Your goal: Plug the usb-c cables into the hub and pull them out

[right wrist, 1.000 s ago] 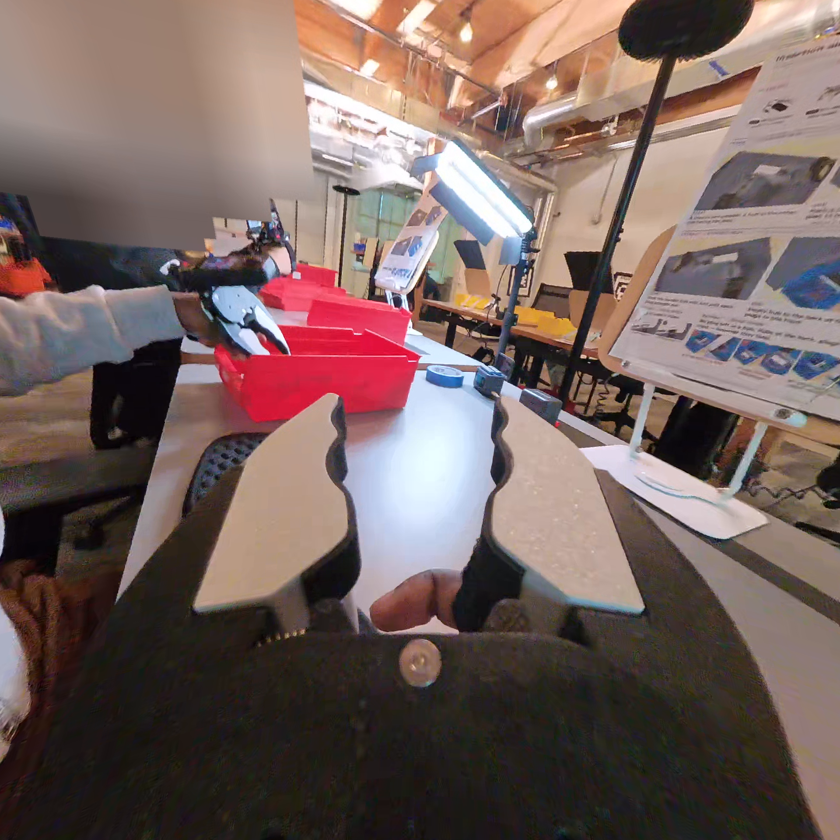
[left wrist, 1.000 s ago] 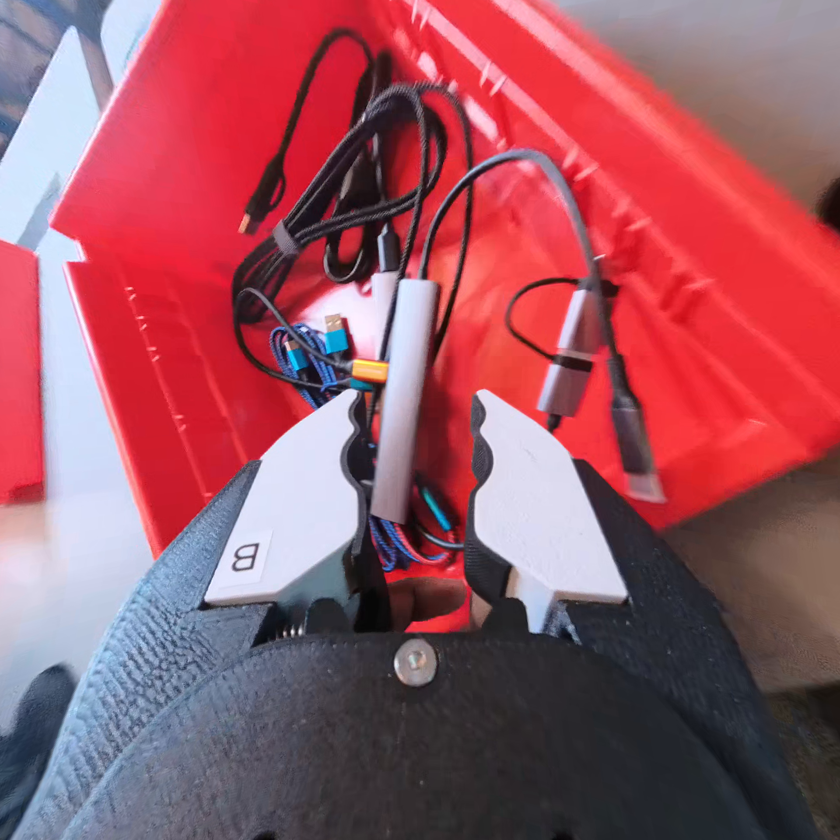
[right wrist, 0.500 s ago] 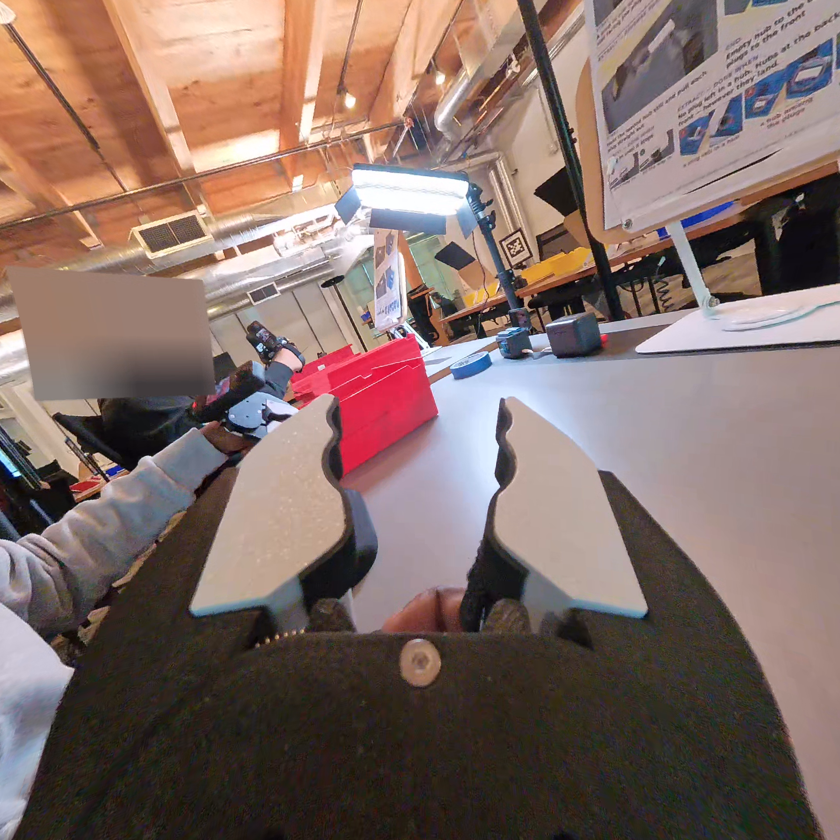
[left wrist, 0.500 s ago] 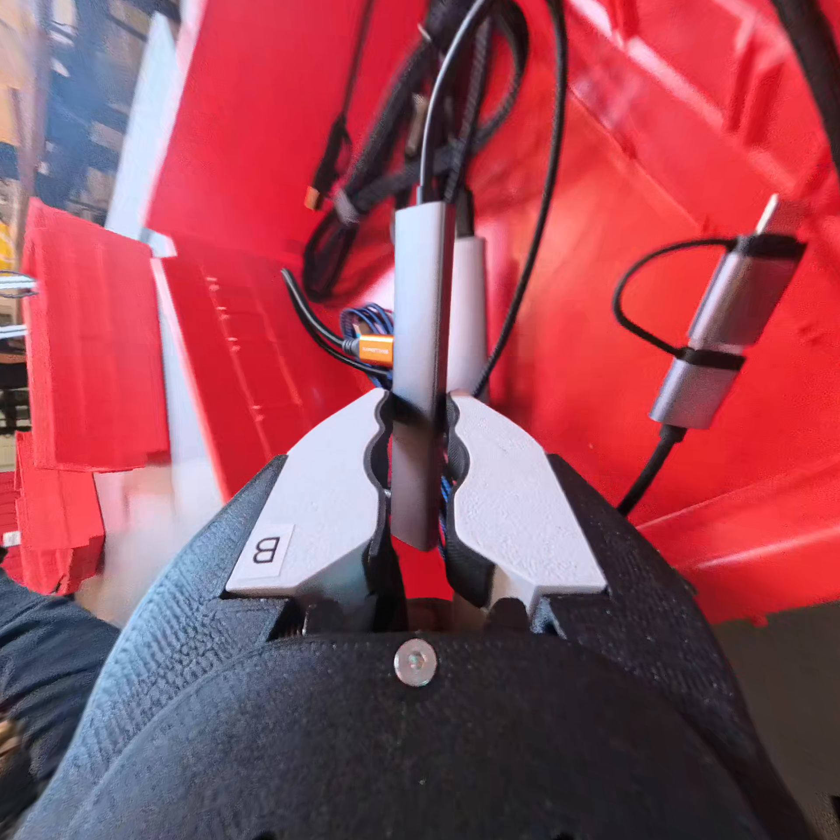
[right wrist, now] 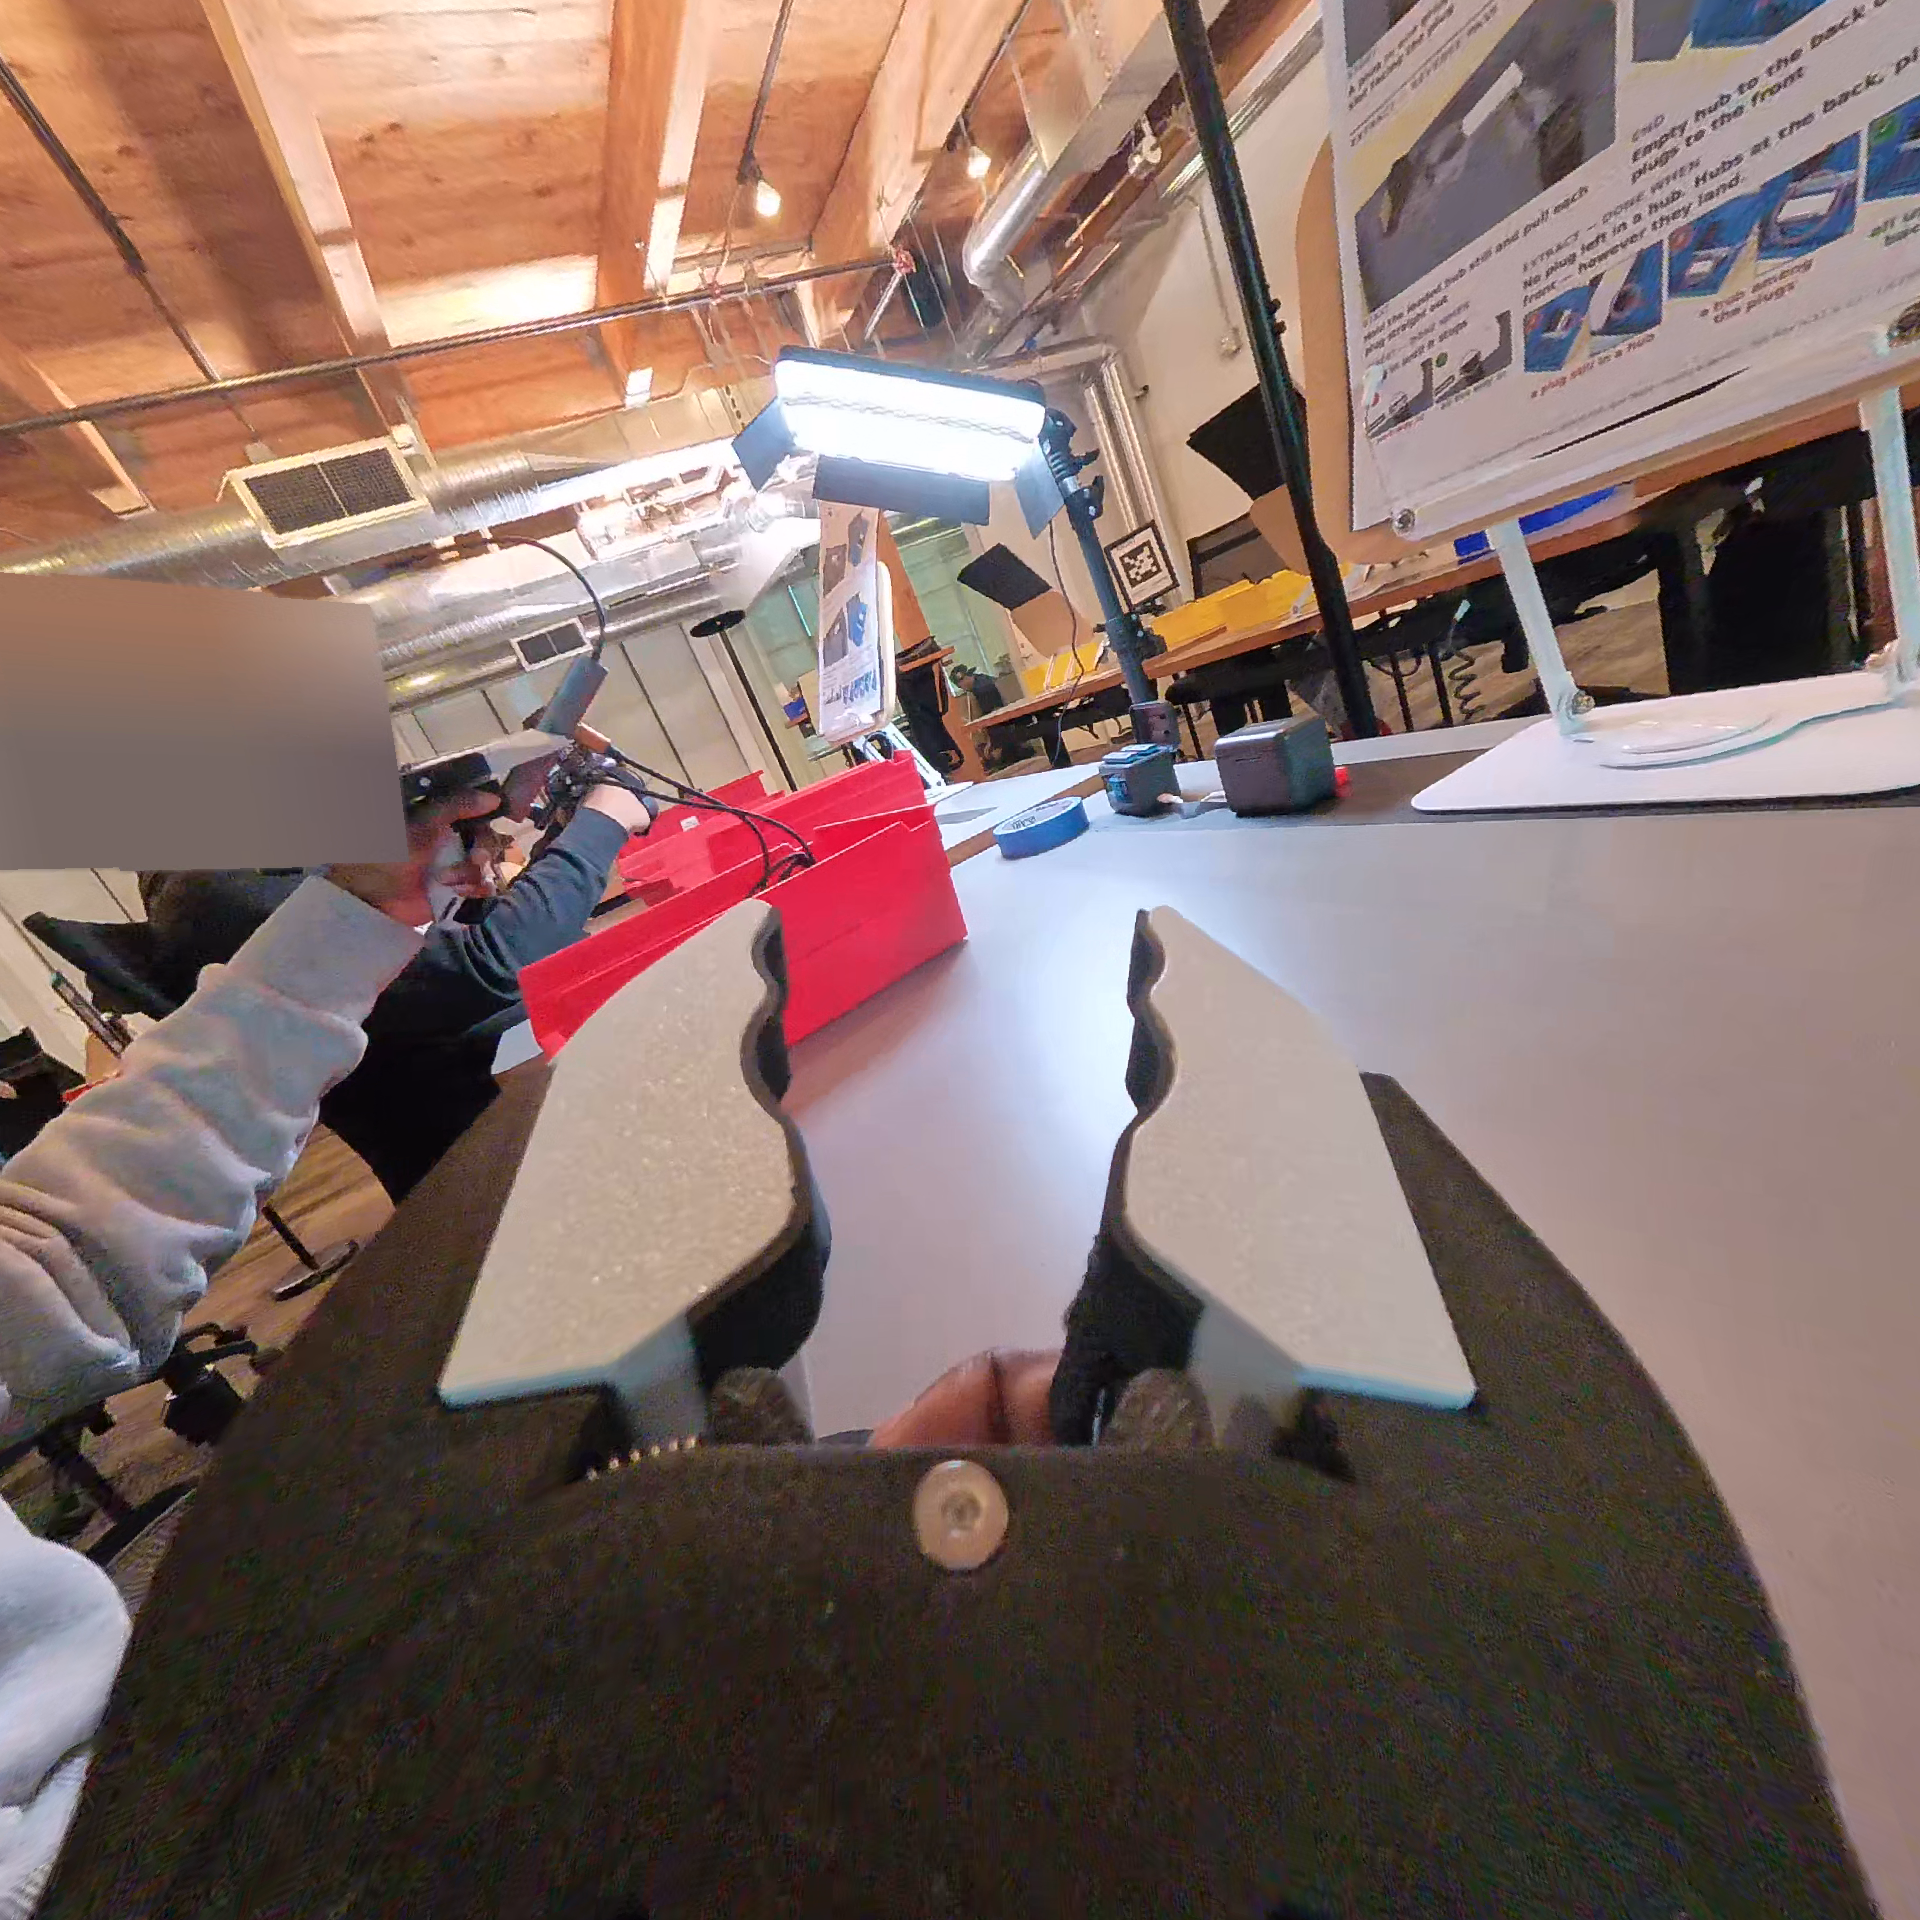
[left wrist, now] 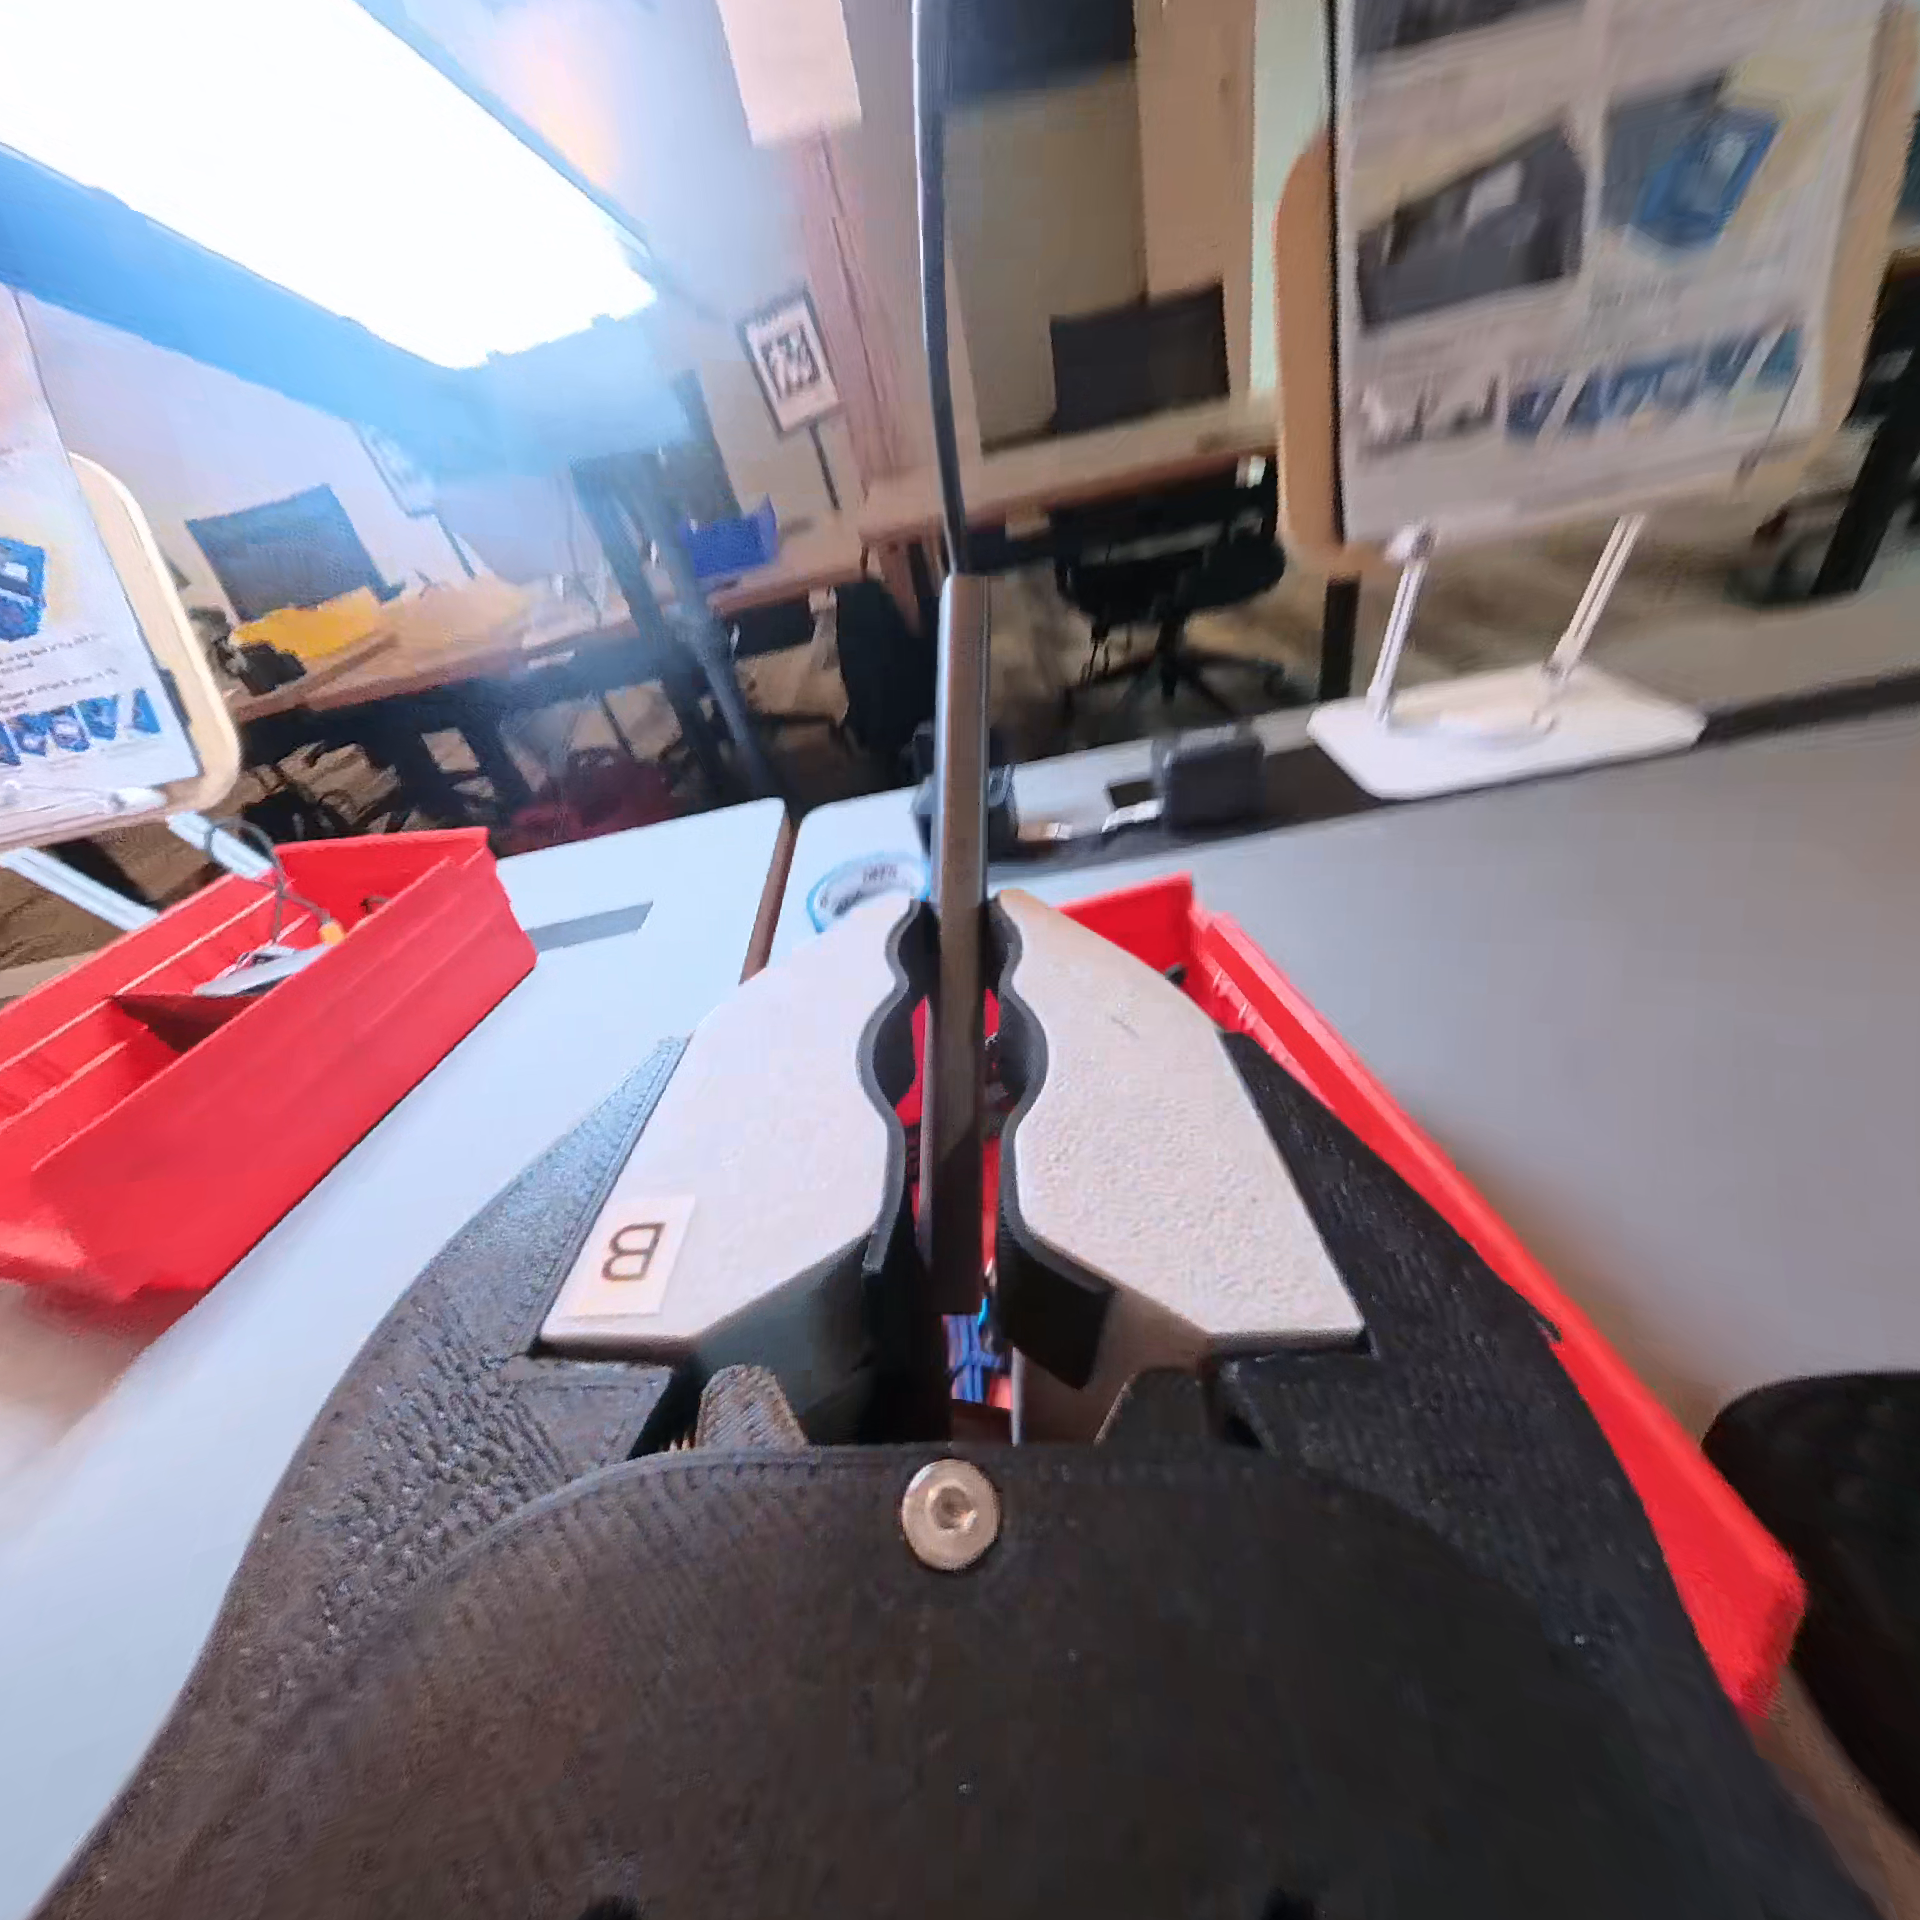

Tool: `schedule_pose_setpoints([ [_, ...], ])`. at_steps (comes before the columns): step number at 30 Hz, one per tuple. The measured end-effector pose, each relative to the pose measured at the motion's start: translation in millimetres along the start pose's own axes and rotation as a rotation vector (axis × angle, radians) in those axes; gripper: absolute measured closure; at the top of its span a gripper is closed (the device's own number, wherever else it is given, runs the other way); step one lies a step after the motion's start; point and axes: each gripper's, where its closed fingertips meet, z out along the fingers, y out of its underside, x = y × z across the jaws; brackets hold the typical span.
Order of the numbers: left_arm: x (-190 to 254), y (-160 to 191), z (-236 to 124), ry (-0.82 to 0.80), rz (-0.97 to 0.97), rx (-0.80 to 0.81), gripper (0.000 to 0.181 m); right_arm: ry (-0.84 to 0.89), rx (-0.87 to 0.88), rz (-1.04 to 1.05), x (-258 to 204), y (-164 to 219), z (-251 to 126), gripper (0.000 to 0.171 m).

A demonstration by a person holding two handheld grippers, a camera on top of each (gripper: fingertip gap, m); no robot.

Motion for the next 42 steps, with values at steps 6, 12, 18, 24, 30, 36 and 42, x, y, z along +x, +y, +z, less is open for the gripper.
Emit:
schedule_pose_setpoints([
  [6, -3, -68, -14, -0.047, -0.046, 0.322, 0.171, -0.018, -0.177, 0.038, 0, 20, 1, 0.120],
  [12, 19, -160, -20, -0.015, -0.016, 0.565, 0.171, -0.025, -0.289, 0.011, -3, 37, 4, 0.113],
  [18, 54, -267, -34, 0.115, -0.014, 0.779, 0.172, -0.012, -0.277, 0.024, 0, 35, 3, 0.113],
  [24, 127, -302, -39, 0.368, -0.128, 0.839, 0.171, 0.011, -0.299, -0.079, -2, 37, 2, 0.112],
  [30, 224, -191, 4, 0.497, -0.258, 0.714, 0.170, 0.086, -0.216, -0.177, 2, 27, 2, 0.117],
  [36, 294, -63, 43, 0.674, -0.552, 0.534, 0.171, 0.146, 0.001, -0.306, 6, -4, -2, 0.119],
  [42, 340, 5, 40, 0.792, -0.594, 0.386, 0.171, 0.148, -0.024, -0.733, -25, -24, 14, 0.137],
])
